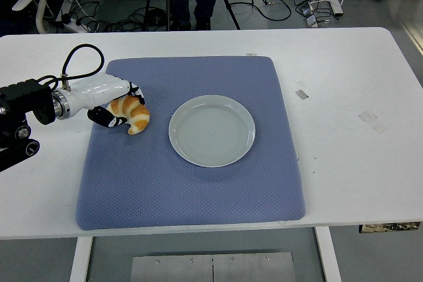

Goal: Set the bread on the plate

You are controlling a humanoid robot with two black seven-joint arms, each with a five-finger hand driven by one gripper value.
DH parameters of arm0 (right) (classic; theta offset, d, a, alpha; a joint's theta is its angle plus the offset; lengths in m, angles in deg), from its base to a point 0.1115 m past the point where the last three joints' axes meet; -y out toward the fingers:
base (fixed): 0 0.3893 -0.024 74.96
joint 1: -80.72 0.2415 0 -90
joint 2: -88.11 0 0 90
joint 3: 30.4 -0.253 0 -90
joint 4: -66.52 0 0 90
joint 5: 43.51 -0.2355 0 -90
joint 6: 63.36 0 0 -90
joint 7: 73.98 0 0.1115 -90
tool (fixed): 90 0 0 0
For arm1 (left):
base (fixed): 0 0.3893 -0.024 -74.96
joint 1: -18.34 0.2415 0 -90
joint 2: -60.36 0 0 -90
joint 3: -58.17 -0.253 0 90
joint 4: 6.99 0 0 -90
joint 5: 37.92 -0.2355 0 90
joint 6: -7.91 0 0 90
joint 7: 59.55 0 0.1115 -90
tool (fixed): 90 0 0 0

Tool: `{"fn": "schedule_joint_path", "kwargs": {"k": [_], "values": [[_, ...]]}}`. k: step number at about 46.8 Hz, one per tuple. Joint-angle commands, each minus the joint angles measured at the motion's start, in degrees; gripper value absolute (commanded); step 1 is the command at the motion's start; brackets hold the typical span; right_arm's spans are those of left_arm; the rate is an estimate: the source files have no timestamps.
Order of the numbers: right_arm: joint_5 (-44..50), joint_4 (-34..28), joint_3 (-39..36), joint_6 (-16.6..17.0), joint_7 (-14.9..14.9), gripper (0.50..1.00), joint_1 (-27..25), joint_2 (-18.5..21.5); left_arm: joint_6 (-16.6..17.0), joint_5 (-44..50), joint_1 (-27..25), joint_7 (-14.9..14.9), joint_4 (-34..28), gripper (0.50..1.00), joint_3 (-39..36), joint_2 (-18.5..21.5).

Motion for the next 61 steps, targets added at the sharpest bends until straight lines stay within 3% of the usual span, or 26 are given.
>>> {"fn": "schedule_joint_path", "kwargs": {"k": [1, 6, 24, 49, 61], "values": [[0.0, 0.0, 0.0, 0.0, 0.0, 1.000, 0.0, 0.0, 0.0, 0.0, -0.1, -0.1, 0.1, 0.602, 0.0, 0.0], [0.1, 0.0, 0.0, 0.0, 0.0, 1.000, 0.0, 0.0, -0.1, 0.1, -0.3, -0.1, 0.2, 0.568, 0.1, 0.1], [0.0, 0.0, 0.0, 0.0, 0.0, 1.000, 0.0, 0.0, -1.6, 4.2, -1.8, -0.1, 0.5, 0.511, 0.2, 0.7], [0.1, 0.0, 0.0, 0.0, 0.0, 1.000, 0.0, 0.0, -2.8, 5.8, -7.7, -0.1, 0.2, 0.500, 0.5, -0.2], [0.0, 0.0, 0.0, 0.0, 0.0, 1.000, -0.1, 0.0, -4.1, 5.6, -9.8, -1.0, -0.4, 0.500, 0.6, -7.0]]}}
